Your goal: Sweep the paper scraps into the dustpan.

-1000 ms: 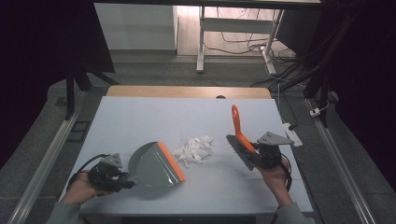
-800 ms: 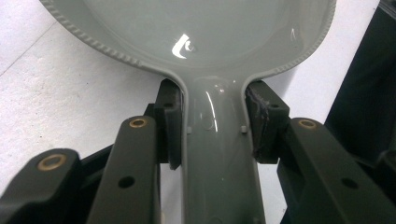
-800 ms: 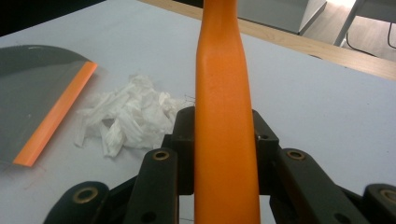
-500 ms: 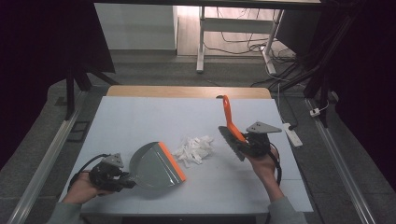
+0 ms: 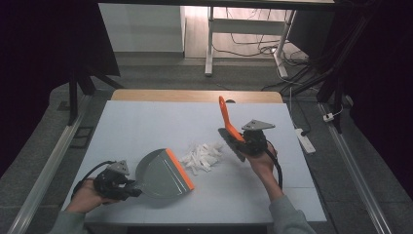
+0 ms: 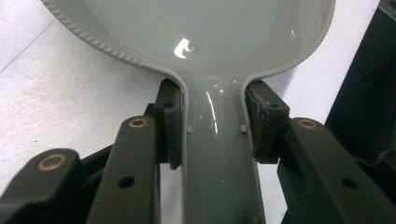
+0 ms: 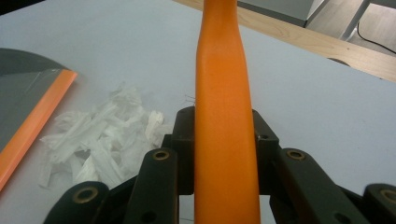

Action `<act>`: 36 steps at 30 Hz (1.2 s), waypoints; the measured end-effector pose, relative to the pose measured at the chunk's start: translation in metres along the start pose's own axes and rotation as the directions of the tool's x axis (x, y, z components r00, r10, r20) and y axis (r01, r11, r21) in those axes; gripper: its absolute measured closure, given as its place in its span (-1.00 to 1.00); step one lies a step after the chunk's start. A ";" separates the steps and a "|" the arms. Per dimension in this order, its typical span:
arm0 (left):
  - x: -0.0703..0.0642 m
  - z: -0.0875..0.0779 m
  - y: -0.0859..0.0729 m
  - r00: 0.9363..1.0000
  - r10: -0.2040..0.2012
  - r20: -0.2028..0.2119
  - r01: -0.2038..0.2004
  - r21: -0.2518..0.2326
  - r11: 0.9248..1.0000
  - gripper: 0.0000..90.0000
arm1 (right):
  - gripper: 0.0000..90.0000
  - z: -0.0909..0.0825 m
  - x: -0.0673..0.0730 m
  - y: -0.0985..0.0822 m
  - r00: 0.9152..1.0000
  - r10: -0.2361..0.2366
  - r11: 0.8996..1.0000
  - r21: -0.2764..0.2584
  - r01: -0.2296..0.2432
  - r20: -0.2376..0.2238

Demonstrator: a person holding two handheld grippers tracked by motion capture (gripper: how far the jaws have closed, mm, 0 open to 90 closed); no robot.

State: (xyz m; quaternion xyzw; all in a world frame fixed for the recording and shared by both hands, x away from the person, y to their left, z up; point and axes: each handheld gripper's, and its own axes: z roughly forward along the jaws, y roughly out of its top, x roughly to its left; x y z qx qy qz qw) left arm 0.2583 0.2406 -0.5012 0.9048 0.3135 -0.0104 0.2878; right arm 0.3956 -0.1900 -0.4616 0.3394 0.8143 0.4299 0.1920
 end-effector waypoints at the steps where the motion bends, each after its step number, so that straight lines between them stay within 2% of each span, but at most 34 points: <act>1: 0.000 0.000 0.000 1.000 0.000 0.000 0.000 0.000 1.000 0.37 | 0.56 0.003 0.000 0.001 1.000 -0.002 1.000 0.006 0.002 0.003; 6: 0.000 0.000 0.000 1.000 -0.001 0.002 0.001 -0.002 1.000 0.37 | 0.56 0.014 0.000 0.002 1.000 -0.016 0.999 0.035 0.015 0.021; 14: 0.000 0.001 0.000 1.000 -0.007 0.003 0.007 -0.003 1.000 0.37 | 0.56 0.029 -0.004 0.006 0.999 0.000 0.997 0.072 -0.003 0.047; 21: 0.000 0.001 0.001 1.000 -0.011 0.002 0.011 -0.005 1.000 0.37 | 0.56 0.043 -0.001 0.011 0.998 -0.026 0.993 0.114 0.019 0.065; 29: 0.000 0.002 0.002 1.000 -0.008 0.008 0.008 0.002 1.000 0.37 | 0.56 0.053 0.001 0.012 0.997 -0.036 0.990 0.138 0.026 0.069; 36: 0.002 0.004 0.001 0.999 -0.031 0.011 0.031 0.005 1.000 0.37 | 0.56 0.059 0.001 0.010 0.997 -0.039 0.988 0.155 0.028 0.070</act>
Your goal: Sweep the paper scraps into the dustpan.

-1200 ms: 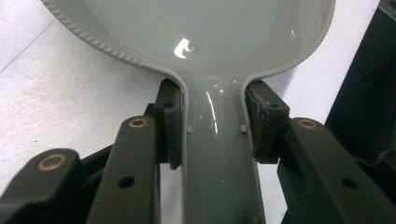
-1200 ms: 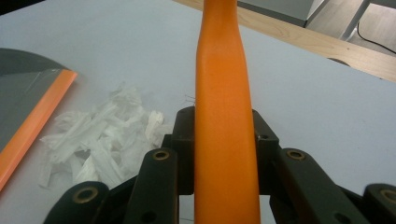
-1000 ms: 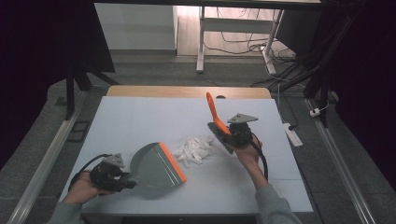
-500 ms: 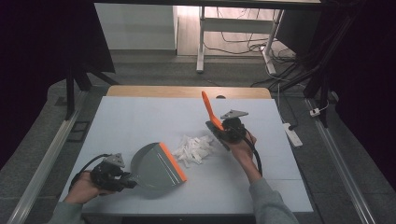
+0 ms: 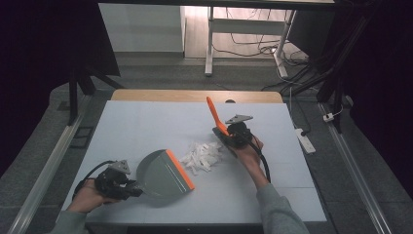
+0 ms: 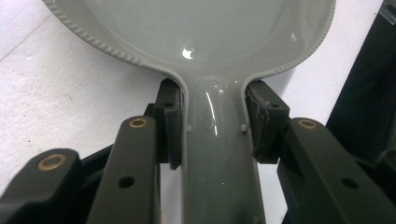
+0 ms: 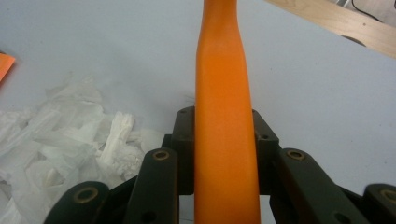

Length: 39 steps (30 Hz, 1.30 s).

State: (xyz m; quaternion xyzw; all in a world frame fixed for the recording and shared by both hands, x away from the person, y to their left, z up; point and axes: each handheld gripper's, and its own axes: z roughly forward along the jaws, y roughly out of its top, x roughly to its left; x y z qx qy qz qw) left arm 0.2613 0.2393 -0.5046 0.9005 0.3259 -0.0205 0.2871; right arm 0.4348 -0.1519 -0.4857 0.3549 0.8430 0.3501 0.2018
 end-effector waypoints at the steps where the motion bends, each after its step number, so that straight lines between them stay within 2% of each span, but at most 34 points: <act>1: 0.001 0.000 0.000 1.000 0.002 0.001 -0.002 0.005 1.000 0.37 | 0.56 0.001 0.000 0.000 1.000 0.001 1.000 0.001 -0.001 -0.001; 5: 0.002 0.002 0.000 1.000 -0.009 0.010 0.009 -0.002 1.000 0.37 | 0.56 0.003 0.002 0.001 1.000 0.000 1.000 0.008 0.000 -0.007; 14: 0.002 0.005 0.001 1.000 -0.013 0.017 0.013 -0.002 1.000 0.37 | 0.56 0.009 0.012 0.003 0.999 -0.038 0.999 0.026 0.039 -0.015; 27: 0.002 0.005 0.002 1.000 -0.012 0.021 0.012 -0.002 1.000 0.37 | 0.56 0.015 0.037 0.010 0.995 -0.081 0.996 0.034 0.083 -0.060; 39: 0.002 0.006 0.002 1.000 -0.012 0.020 0.012 0.000 1.000 0.37 | 0.56 0.017 0.053 0.014 0.993 -0.086 0.996 0.028 0.089 -0.086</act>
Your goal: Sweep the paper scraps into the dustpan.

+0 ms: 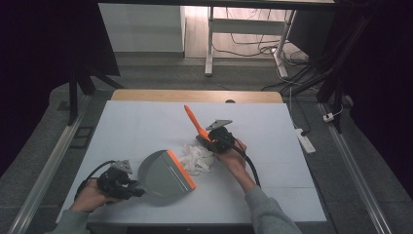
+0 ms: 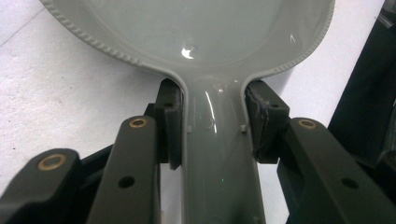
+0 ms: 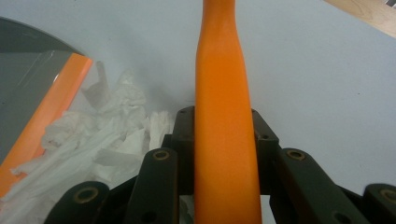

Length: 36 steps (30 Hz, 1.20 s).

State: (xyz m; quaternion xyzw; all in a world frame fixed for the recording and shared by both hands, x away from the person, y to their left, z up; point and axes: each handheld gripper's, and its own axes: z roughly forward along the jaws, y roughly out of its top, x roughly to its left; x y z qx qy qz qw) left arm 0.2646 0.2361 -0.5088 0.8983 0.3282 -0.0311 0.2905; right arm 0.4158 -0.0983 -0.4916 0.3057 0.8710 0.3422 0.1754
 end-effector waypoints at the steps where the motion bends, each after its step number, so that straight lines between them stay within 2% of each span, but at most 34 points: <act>1: 0.000 0.000 0.000 1.000 0.000 0.000 0.000 0.000 1.000 0.37 | 0.56 0.000 0.001 0.000 1.000 -0.005 1.000 0.000 0.005 0.000; 24: -0.001 0.001 0.001 1.000 -0.001 -0.001 0.001 -0.002 1.000 0.37 | 0.56 0.007 0.033 0.007 0.998 -0.032 0.999 0.004 0.032 -0.051; 30: -0.002 0.001 0.002 1.000 -0.002 -0.002 0.002 -0.001 1.000 0.37 | 0.56 0.009 0.045 0.011 0.997 -0.029 1.000 0.009 0.030 -0.075; 36: -0.002 0.001 0.002 1.000 -0.003 -0.001 0.003 -0.002 1.000 0.37 | 0.56 0.012 0.059 0.015 0.994 -0.047 0.999 0.003 0.047 -0.095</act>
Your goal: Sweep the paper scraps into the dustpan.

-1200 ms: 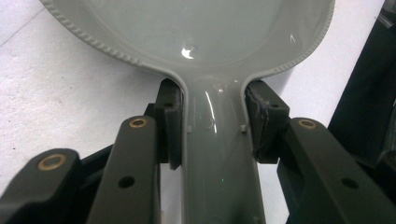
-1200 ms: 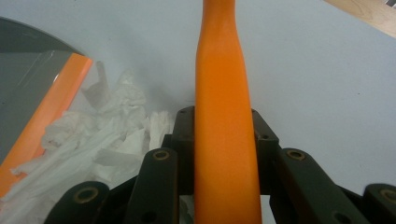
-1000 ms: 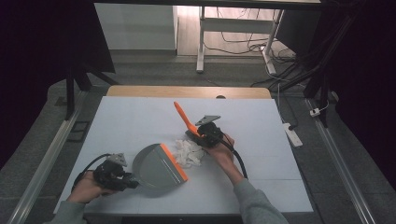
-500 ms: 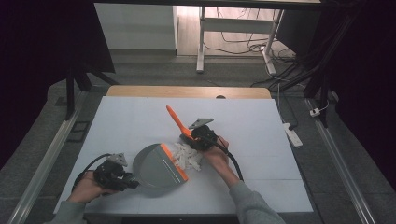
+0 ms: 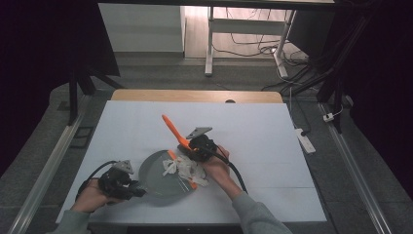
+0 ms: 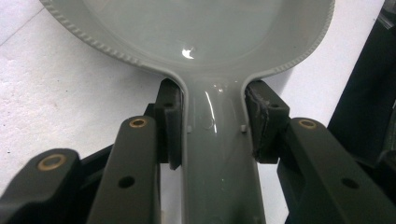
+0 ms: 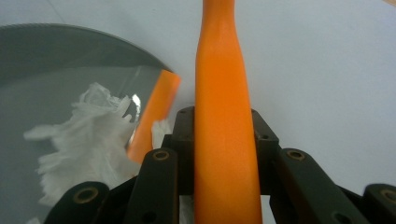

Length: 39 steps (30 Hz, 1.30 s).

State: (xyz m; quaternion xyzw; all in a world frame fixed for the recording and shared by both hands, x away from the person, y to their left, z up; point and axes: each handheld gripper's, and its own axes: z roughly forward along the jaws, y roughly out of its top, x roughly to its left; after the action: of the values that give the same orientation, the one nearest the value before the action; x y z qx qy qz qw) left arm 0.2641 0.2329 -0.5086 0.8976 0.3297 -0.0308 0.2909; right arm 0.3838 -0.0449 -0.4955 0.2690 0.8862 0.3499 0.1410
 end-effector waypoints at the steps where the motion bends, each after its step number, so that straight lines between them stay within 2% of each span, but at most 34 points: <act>1: 0.000 0.000 0.000 1.000 0.000 0.000 0.000 0.000 1.000 0.37 | 0.56 0.001 0.002 0.001 1.000 -0.006 1.000 -0.002 0.006 -0.005; 7: 0.000 0.000 0.000 1.000 0.000 0.000 0.000 0.000 1.000 0.37 | 0.56 0.005 0.017 0.006 0.999 -0.027 1.000 -0.014 0.026 -0.039; 14: 0.000 0.000 0.000 1.000 0.000 0.000 0.000 -0.001 1.000 0.37 | 0.56 0.001 0.033 0.013 0.991 -0.034 0.998 -0.065 0.025 -0.130; 16: 0.000 0.000 0.000 1.000 0.000 0.000 0.000 0.000 1.000 0.37 | 0.56 -0.002 0.035 0.014 0.989 -0.038 0.996 -0.080 0.027 -0.141; 19: 0.000 0.000 0.000 1.000 0.000 0.000 0.000 0.000 1.000 0.37 | 0.56 -0.008 0.031 0.015 0.993 -0.035 0.994 -0.103 0.024 -0.113; 26: 0.000 0.000 0.000 1.000 0.005 0.000 -0.005 0.004 1.000 0.37 | 0.56 -0.028 0.003 0.011 0.999 0.026 0.991 -0.132 -0.030 -0.036; 35: -0.001 0.000 0.000 1.000 0.004 0.000 -0.004 0.004 1.000 0.37 | 0.56 -0.050 -0.024 -0.006 0.995 0.103 0.986 -0.134 -0.099 0.018; 39: -0.001 -0.001 -0.001 1.000 0.001 0.000 -0.001 0.004 1.000 0.37 | 0.56 -0.055 -0.029 -0.015 0.993 0.110 0.988 -0.112 -0.105 0.045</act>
State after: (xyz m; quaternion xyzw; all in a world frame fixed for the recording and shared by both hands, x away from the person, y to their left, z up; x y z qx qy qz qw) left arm 0.2629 0.2330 -0.5082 0.8984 0.3292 -0.0313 0.2892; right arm 0.3775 -0.1010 -0.4648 0.3171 0.8459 0.3983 0.1591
